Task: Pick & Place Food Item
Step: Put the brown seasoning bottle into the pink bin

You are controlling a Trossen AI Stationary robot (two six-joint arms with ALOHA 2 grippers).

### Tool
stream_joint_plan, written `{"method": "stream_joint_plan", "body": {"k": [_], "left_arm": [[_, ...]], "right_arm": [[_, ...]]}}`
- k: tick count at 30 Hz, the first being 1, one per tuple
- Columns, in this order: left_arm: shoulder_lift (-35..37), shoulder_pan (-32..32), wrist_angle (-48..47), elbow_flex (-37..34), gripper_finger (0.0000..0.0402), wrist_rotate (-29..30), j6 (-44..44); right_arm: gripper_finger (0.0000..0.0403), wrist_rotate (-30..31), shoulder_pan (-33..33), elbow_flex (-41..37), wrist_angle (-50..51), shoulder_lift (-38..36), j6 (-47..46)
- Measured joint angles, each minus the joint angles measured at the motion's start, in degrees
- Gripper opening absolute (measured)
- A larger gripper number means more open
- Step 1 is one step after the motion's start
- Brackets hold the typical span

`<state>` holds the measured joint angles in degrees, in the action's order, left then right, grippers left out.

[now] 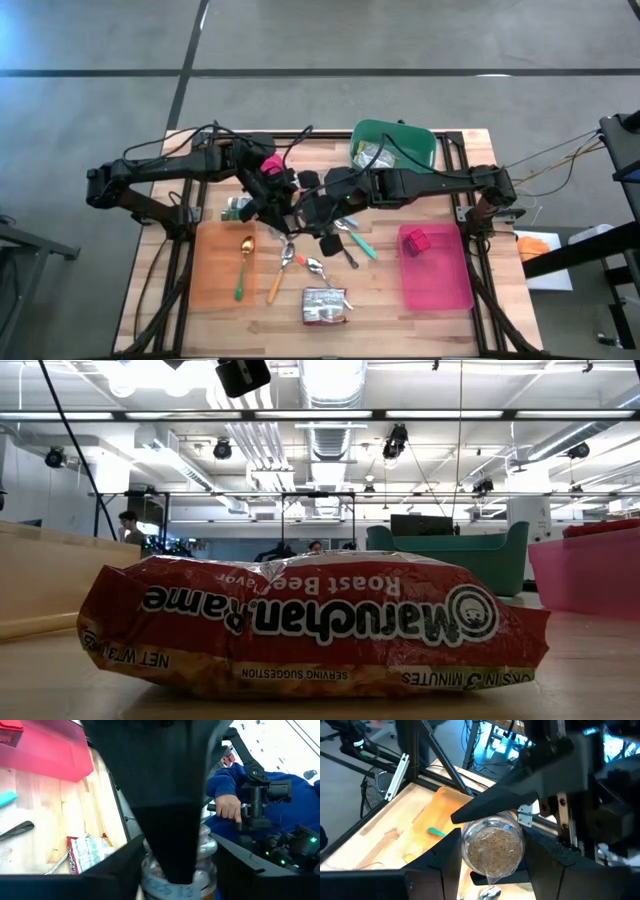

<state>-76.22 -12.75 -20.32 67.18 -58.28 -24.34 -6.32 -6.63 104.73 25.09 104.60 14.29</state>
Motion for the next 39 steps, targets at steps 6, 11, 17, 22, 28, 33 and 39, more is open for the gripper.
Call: {"method": "stream_joint_plan", "body": {"k": [6,11,17,22,28,33,39], "left_arm": [[0.31,-0.15,0.25,0.34,0.0368,0.16,-0.75],[0.41,-0.24,0.13,0.48,0.0389,-0.22,-0.78],[0.73,-1.95,-0.86,0.47,0.0356,-1.98,-1.24],[3.30,-5.46,-3.90,0.46,0.0331,-2.66,-1.22],[8.30,-11.24,-7.12,0.37,0.0307,-2.65,-0.97],[12.74,-15.89,-8.25,0.04,0.0290,-2.61,0.56],[15.84,-19.48,-8.67,0.04,0.0283,-2.41,1.87]], "right_arm": [[0.0167,-0.63,-0.22,-0.26,0.80,0.10,-5.89],[0.0167,-0.14,0.02,-0.22,1.90,-0.02,-10.34],[0.0167,0.40,-0.06,-0.15,5.84,-0.53,-18.00],[0.0167,6.74,0.07,-0.15,13.78,-0.91,-25.69],[0.0167,9.41,0.13,-0.15,25.76,-1.98,-38.86],[0.0167,9.39,-0.09,-0.15,37.69,-2.36,-50.88],[0.0167,9.39,-1.78,-0.17,49.16,-2.94,-61.61]]}}
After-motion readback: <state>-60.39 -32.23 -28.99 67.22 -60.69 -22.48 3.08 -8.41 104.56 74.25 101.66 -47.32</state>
